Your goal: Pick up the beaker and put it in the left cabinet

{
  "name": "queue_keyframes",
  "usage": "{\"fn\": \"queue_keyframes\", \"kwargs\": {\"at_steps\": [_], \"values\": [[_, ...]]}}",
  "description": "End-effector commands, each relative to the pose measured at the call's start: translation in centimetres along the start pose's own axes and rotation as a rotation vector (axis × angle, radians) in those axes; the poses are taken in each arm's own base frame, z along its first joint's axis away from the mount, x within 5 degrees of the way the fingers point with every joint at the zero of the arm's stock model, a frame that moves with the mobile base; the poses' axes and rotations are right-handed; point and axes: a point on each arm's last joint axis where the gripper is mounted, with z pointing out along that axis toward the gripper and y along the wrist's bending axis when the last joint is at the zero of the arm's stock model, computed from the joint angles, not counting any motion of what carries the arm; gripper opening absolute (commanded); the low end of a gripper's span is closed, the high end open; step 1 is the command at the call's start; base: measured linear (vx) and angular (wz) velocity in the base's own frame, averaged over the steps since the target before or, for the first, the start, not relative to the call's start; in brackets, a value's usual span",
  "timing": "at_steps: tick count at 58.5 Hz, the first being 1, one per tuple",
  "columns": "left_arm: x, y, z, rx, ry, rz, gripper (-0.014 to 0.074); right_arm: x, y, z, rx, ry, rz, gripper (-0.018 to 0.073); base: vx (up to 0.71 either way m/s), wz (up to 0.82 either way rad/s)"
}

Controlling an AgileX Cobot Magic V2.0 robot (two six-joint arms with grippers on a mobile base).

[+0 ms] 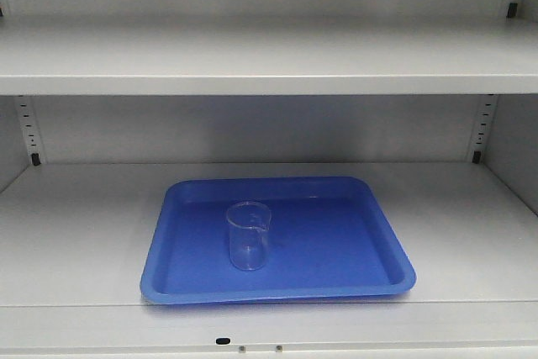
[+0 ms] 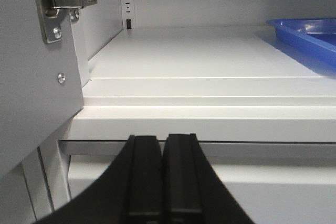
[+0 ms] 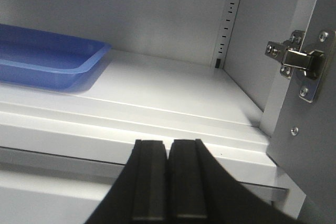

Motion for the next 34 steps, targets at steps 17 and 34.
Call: {"fn": "queue_keyframes", "kwargs": {"at_steps": [17,34], "values": [[-1.43,0.05,-0.21,-0.005,-0.112,-0.006,-0.0006,-0.52,-0.03,0.01,0.007,-0.069,-0.011,-0.0006,0.0,0.0],[-1.43,0.05,-0.21,-0.005,-0.112,-0.006,-0.0006,-0.52,-0.03,0.01,0.007,-0.069,-0.011,-0.0006,0.0,0.0]]}}
